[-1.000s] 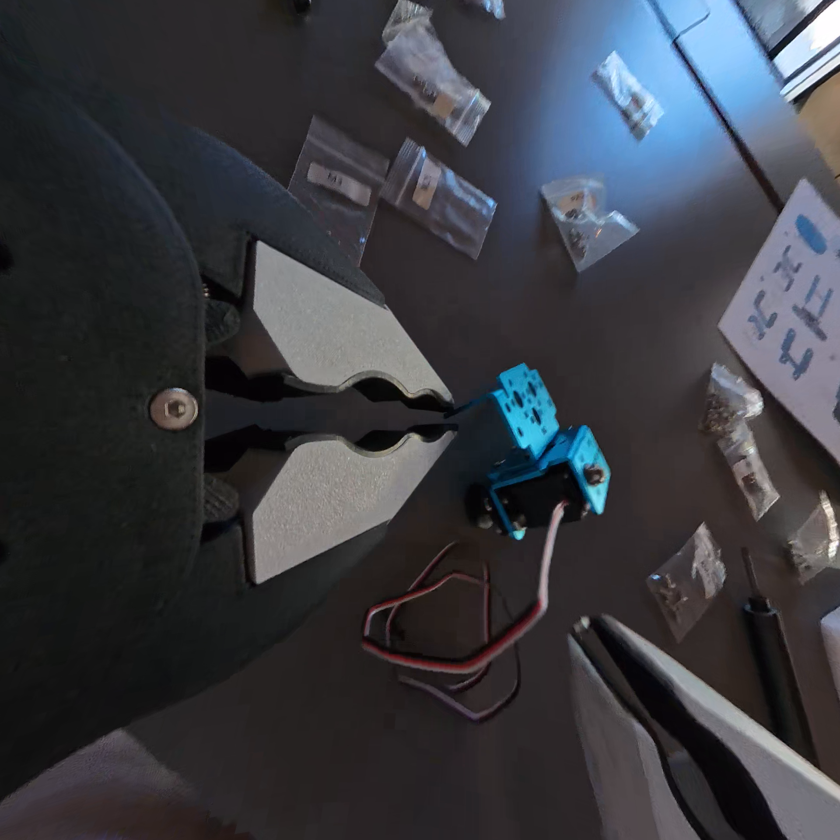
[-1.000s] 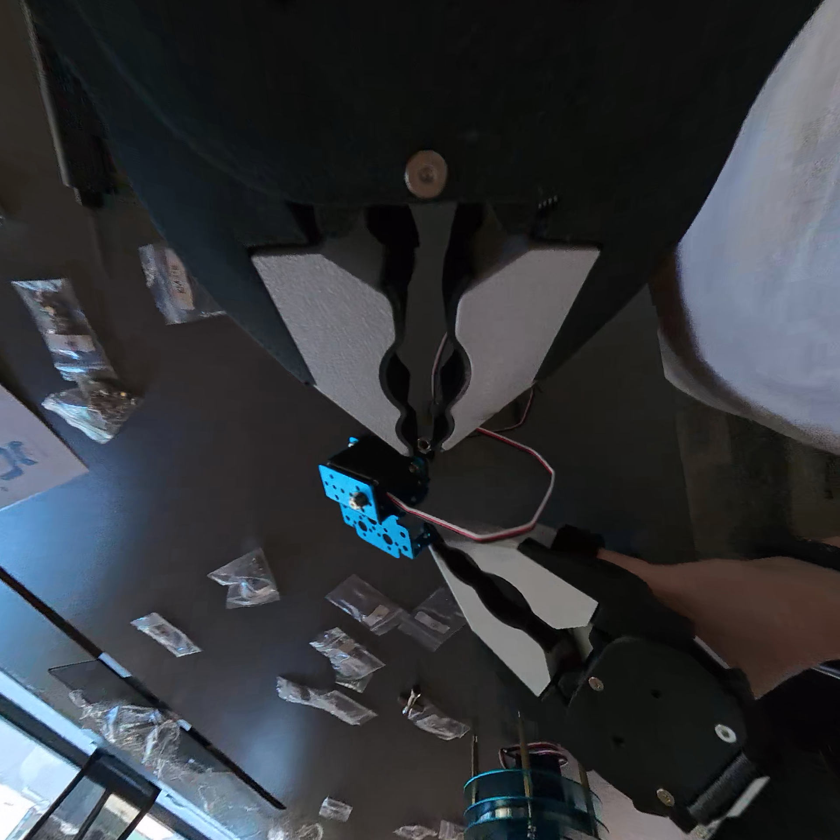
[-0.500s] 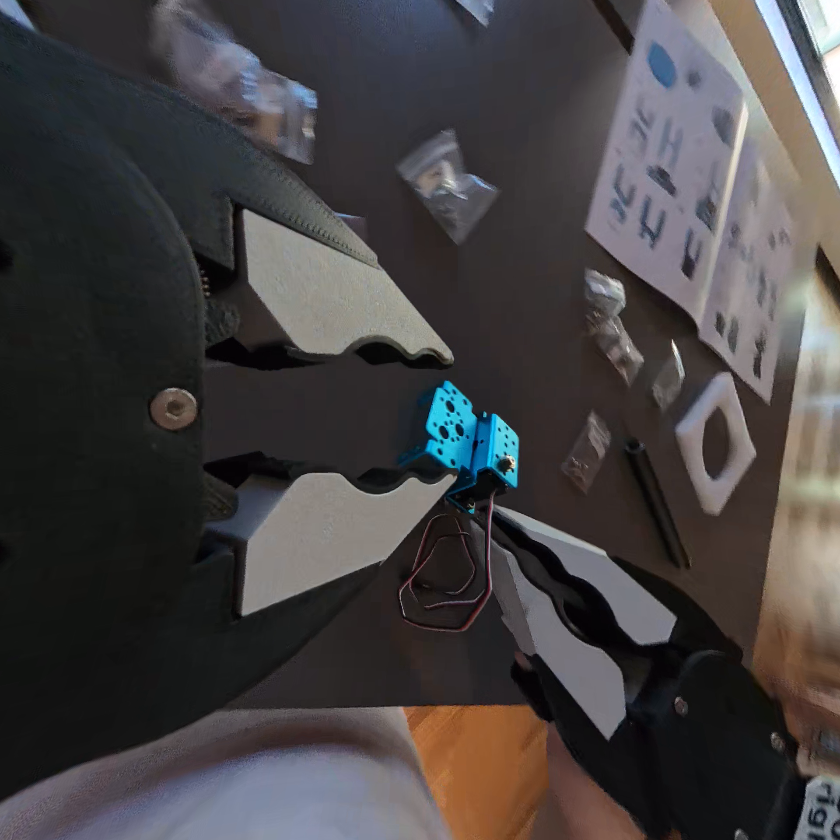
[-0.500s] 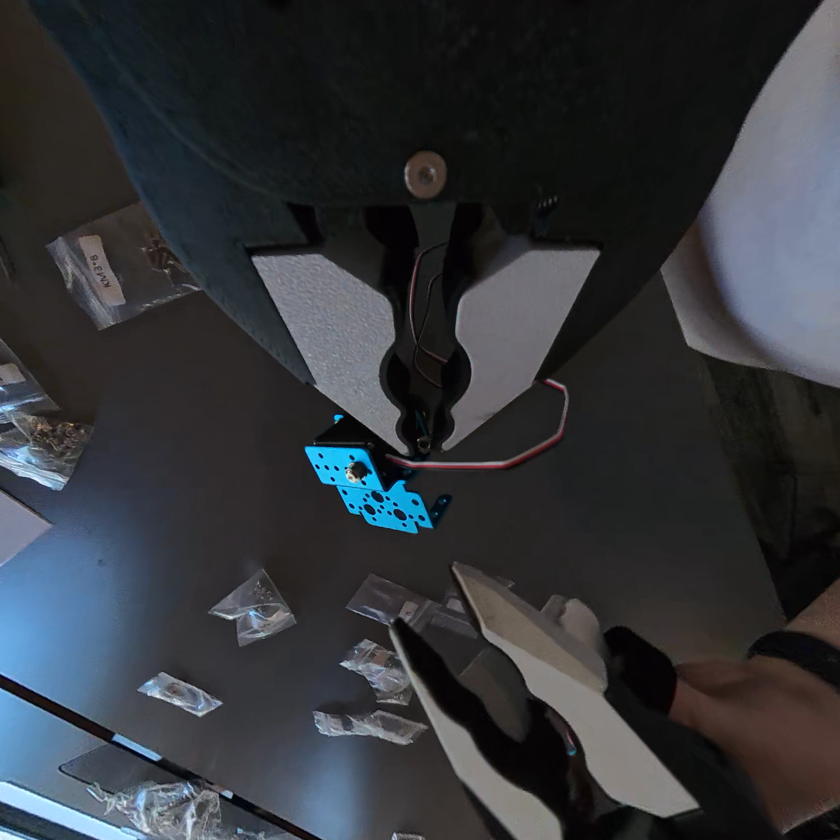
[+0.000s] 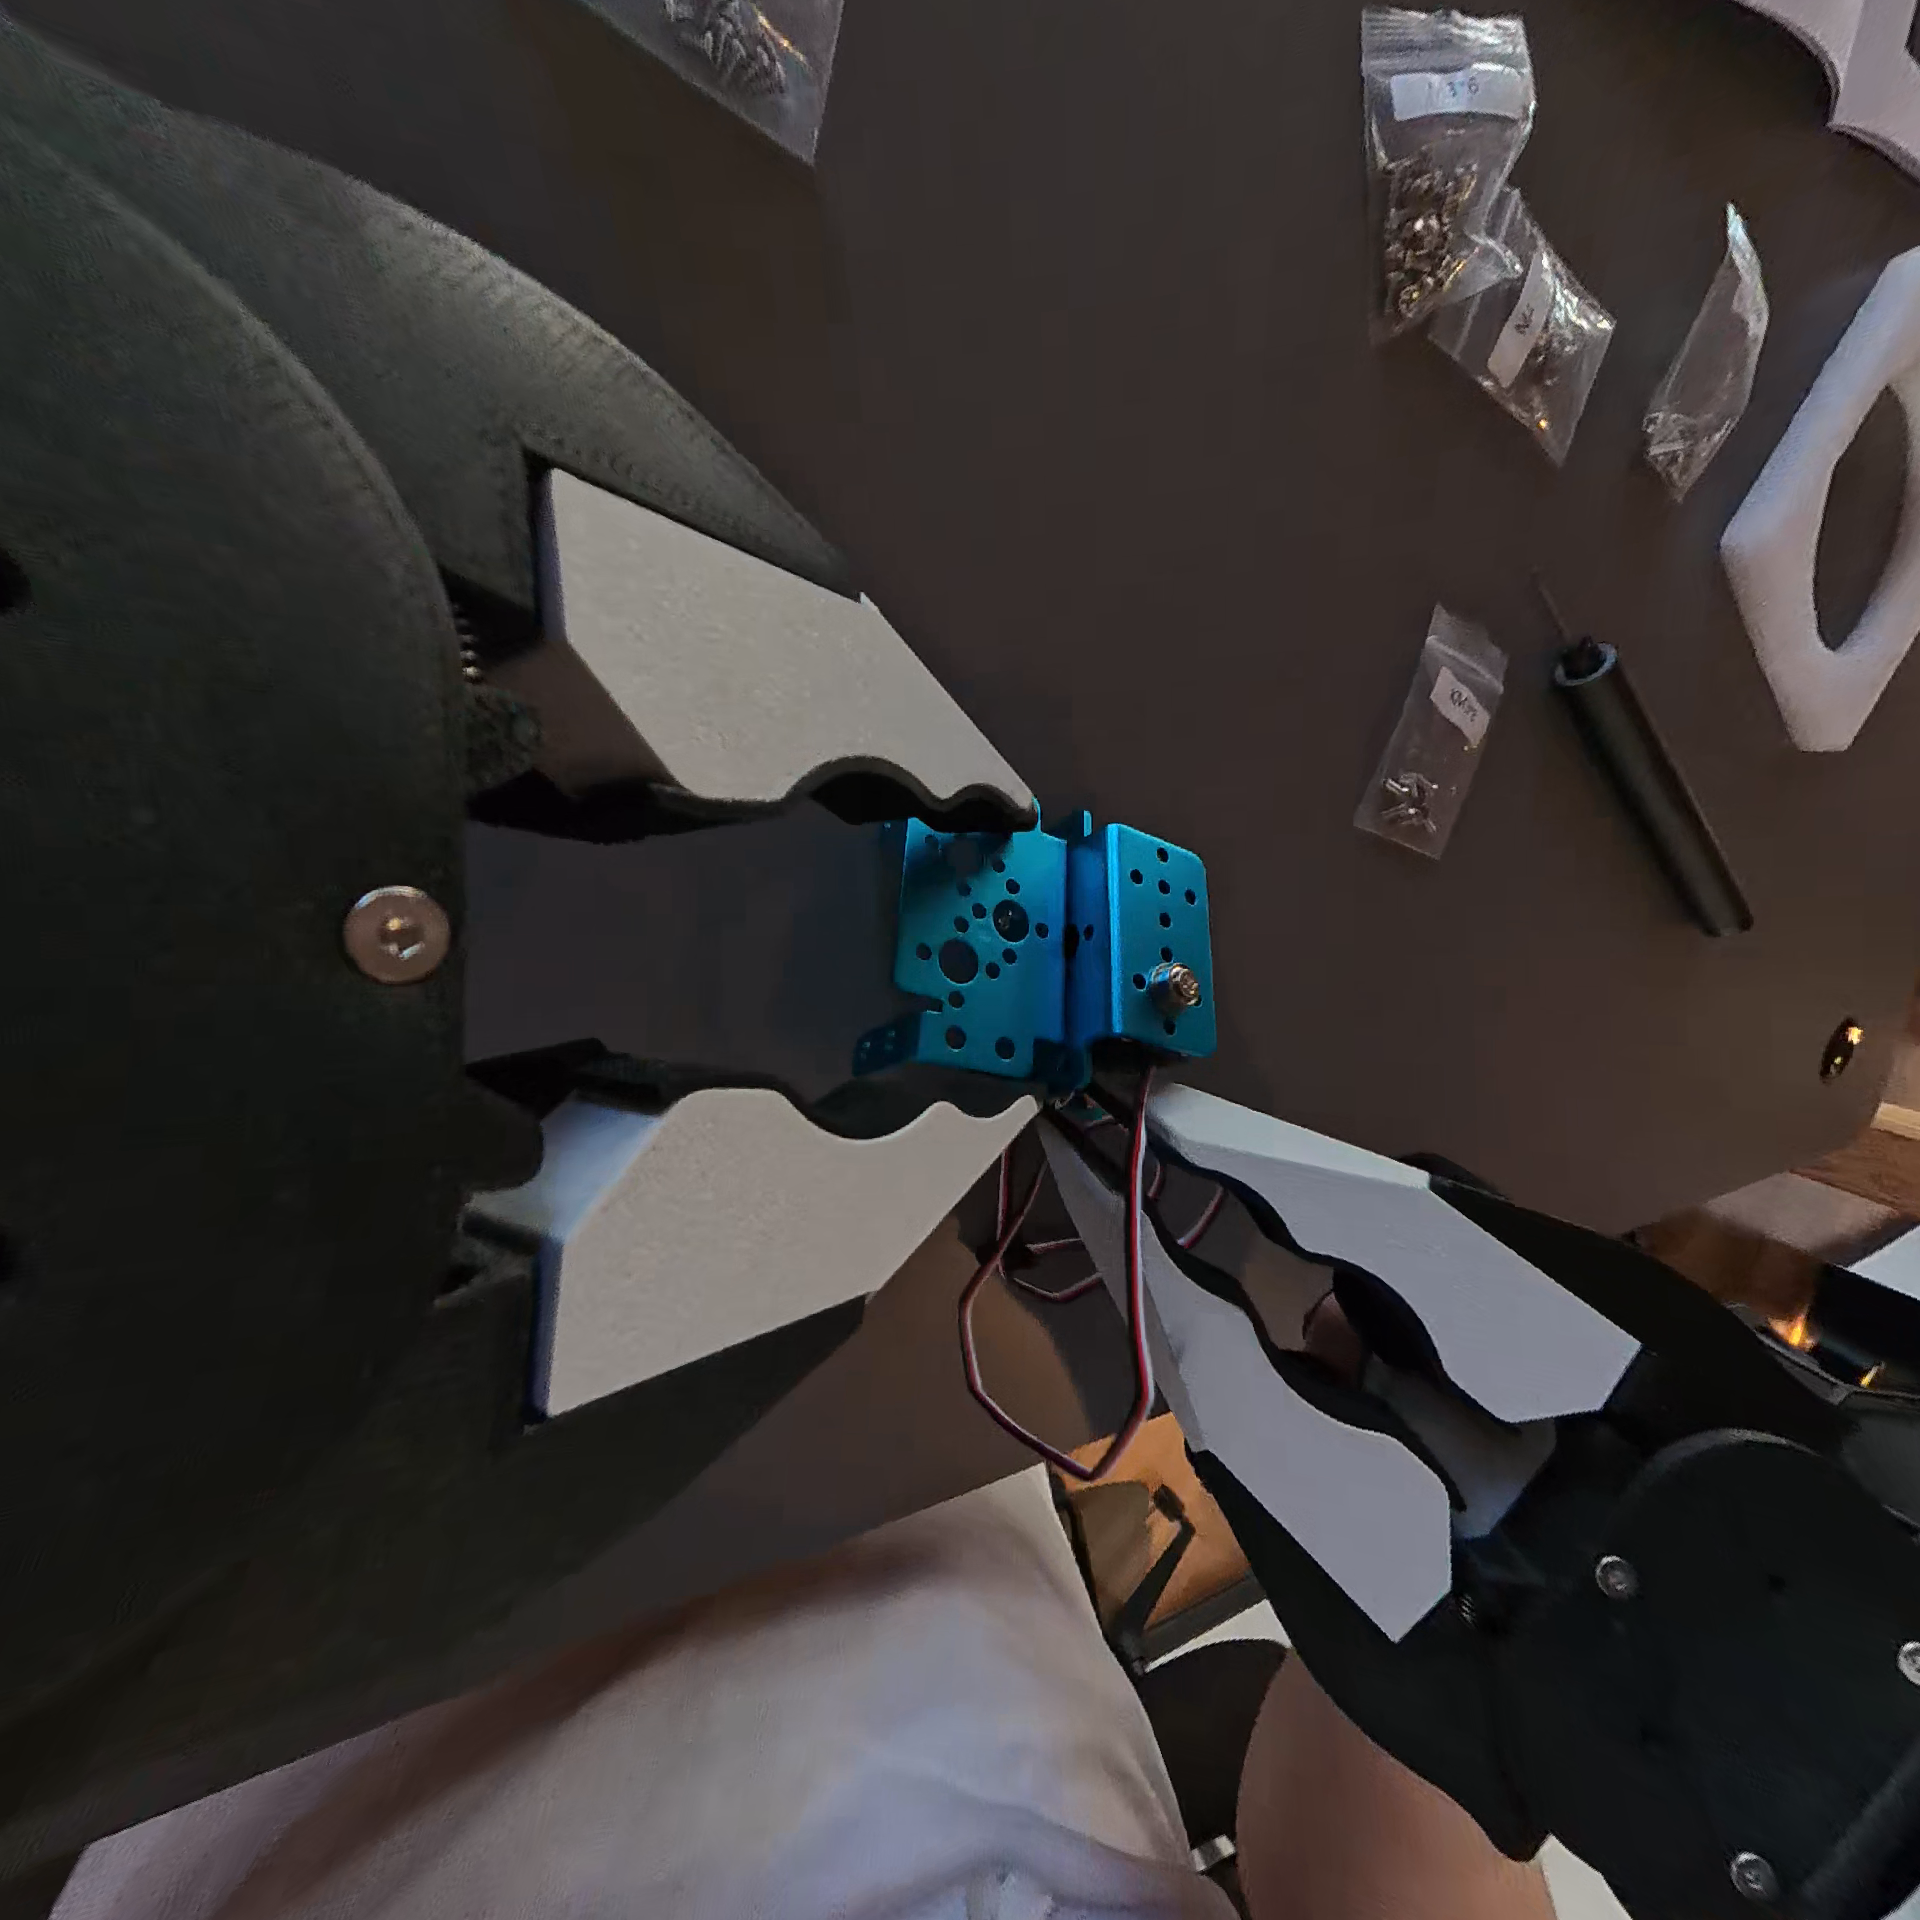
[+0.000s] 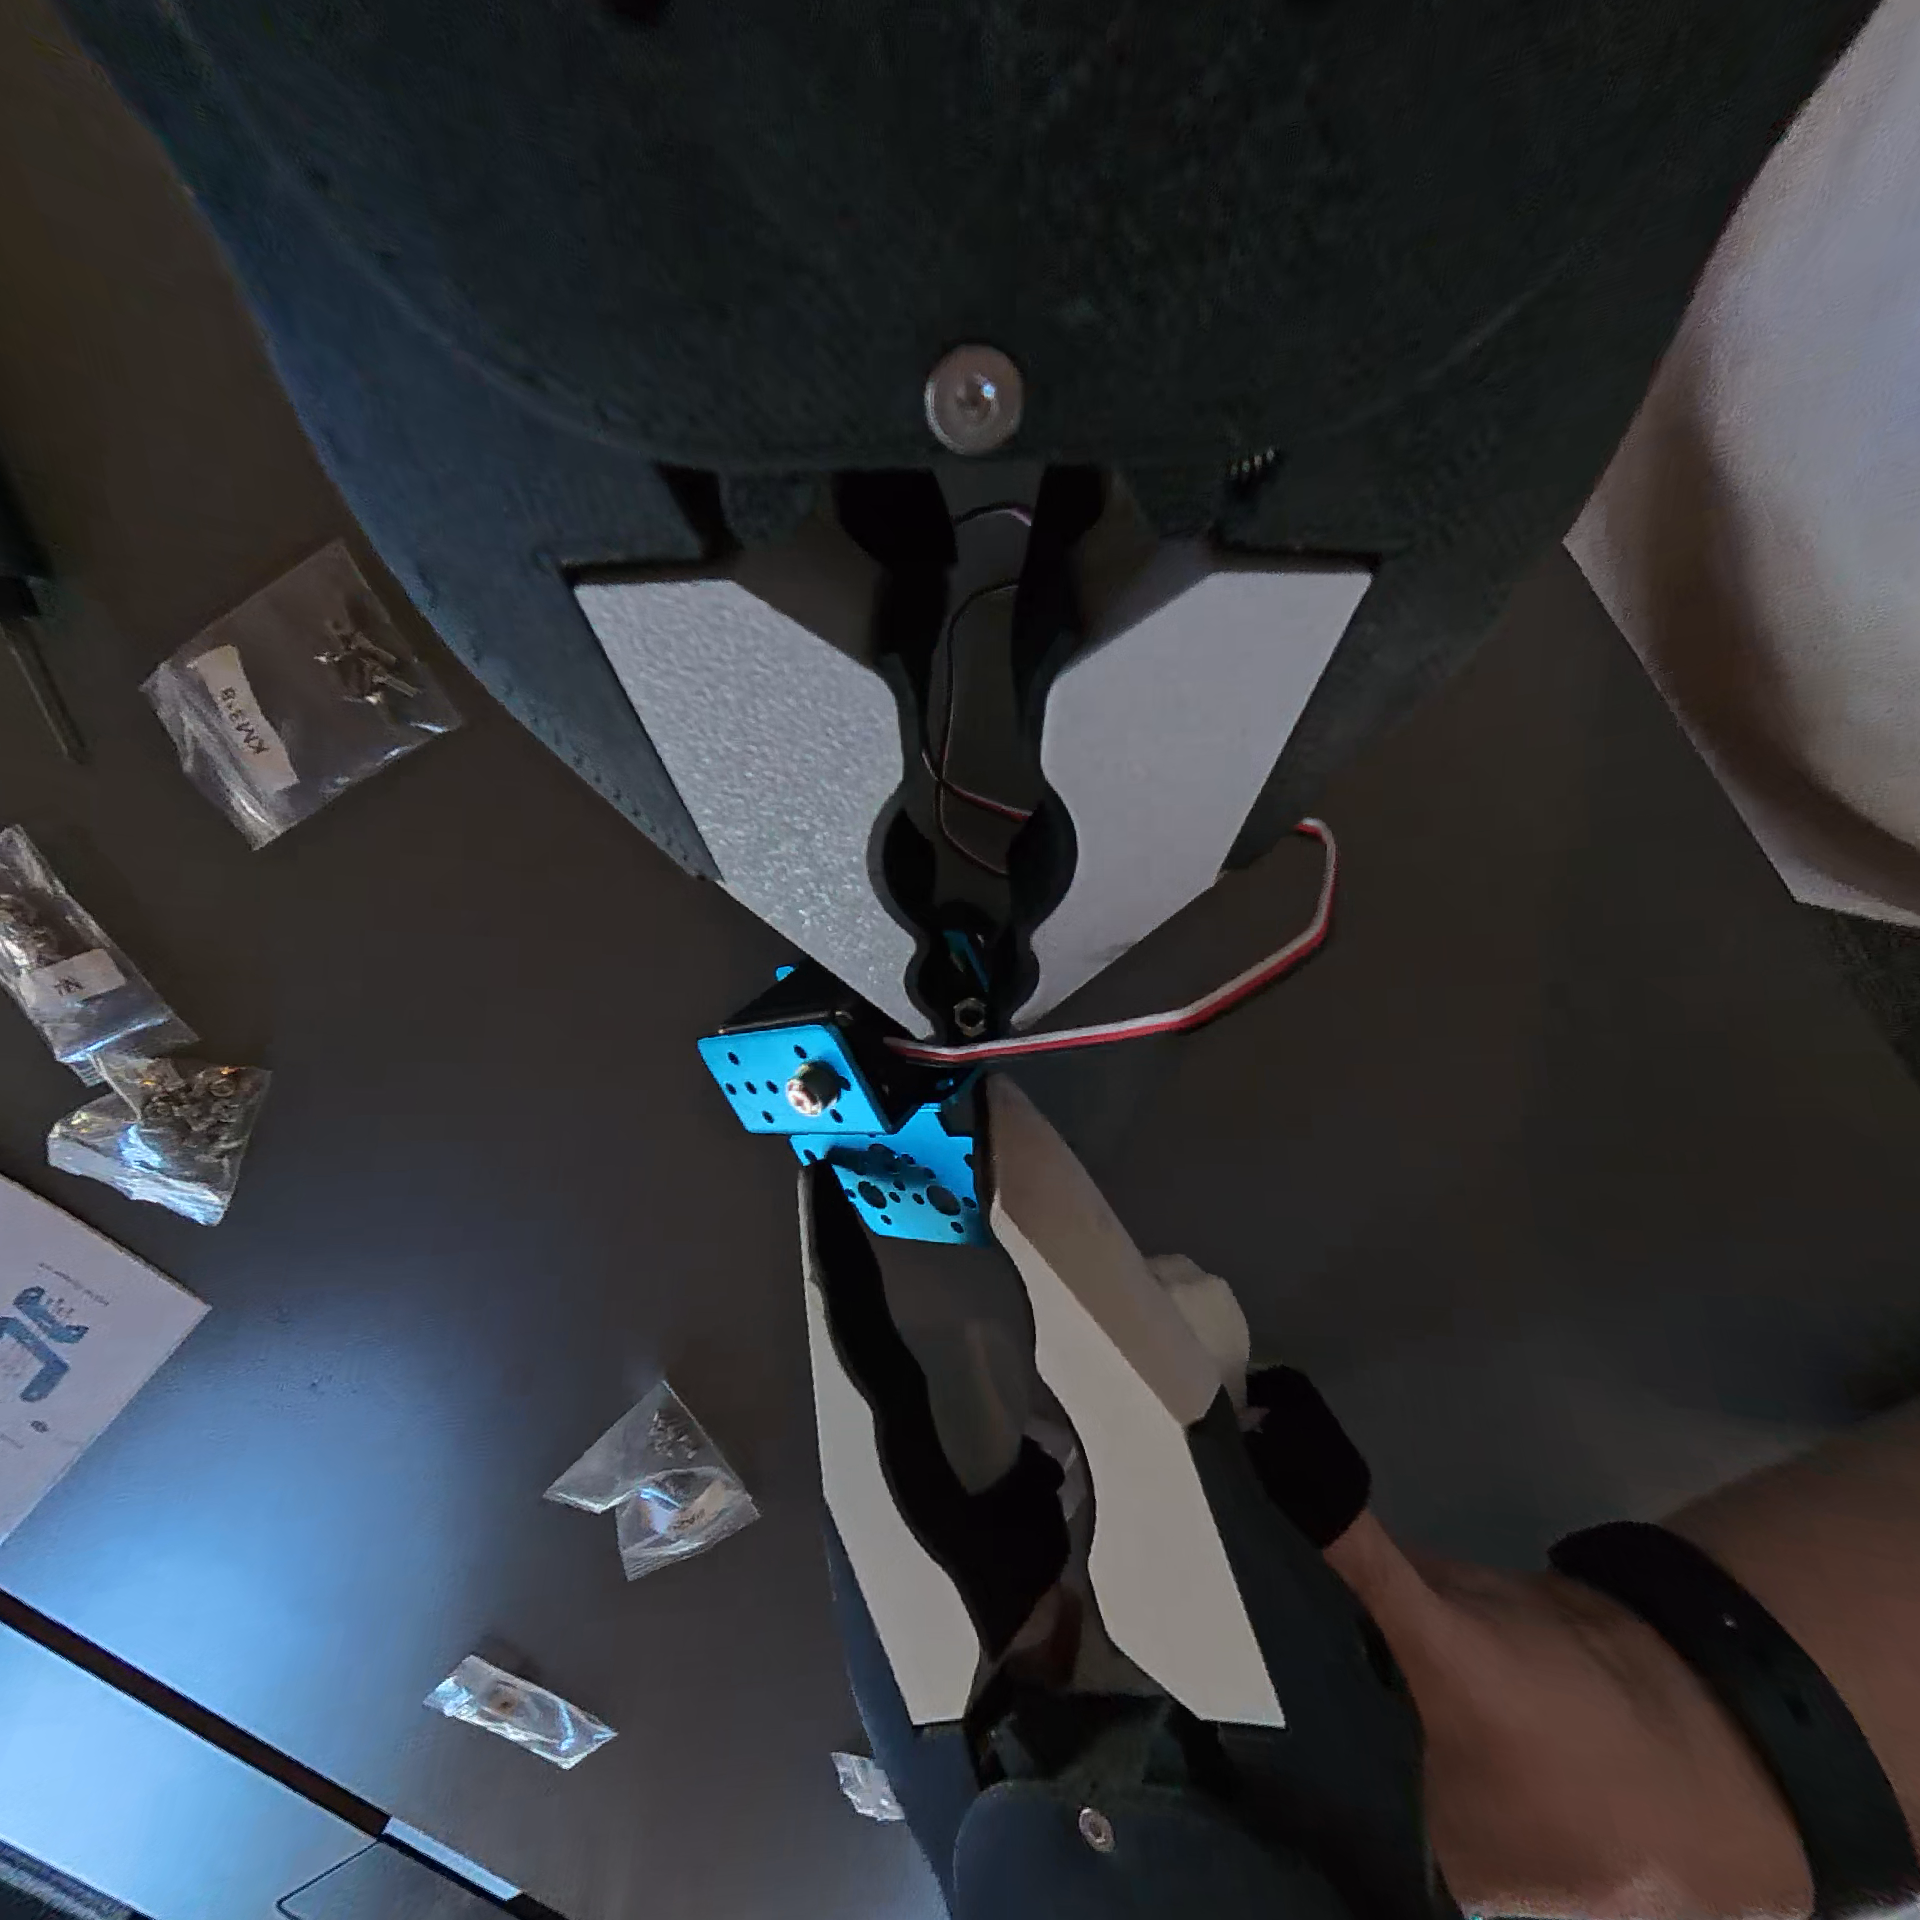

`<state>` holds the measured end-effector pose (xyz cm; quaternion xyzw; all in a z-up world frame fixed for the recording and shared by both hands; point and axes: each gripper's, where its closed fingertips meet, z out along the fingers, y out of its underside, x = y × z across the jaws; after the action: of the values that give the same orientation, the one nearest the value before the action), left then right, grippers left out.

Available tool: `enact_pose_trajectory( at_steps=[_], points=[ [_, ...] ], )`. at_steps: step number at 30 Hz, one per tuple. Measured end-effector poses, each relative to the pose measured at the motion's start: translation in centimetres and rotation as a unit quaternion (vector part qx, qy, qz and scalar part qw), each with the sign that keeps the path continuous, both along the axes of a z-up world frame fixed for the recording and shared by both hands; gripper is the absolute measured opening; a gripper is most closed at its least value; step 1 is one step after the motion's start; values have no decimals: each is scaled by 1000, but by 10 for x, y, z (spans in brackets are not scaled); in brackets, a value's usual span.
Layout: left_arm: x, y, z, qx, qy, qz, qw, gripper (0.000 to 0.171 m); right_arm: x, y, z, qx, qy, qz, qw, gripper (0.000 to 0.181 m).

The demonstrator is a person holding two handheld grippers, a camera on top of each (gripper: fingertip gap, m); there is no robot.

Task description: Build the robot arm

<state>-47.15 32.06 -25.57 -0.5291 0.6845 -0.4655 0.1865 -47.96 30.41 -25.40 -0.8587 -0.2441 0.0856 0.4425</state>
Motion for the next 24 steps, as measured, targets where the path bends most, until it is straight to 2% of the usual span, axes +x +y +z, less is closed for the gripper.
enact_pose_trajectory(
  at_steps=[12,18,24],
  points=[
    [-1,-6,2,25,-10,9,1000,39,7,-3,7,49,-32,17,998,9],
    [-2,-8,2,29,-12,10,999,38,0,-17,10,71,-5,58,996,13],
    [-2,-9,2,39,-7,22,999,36,4,-17,8,62,11,14,998,12]
  ],
)
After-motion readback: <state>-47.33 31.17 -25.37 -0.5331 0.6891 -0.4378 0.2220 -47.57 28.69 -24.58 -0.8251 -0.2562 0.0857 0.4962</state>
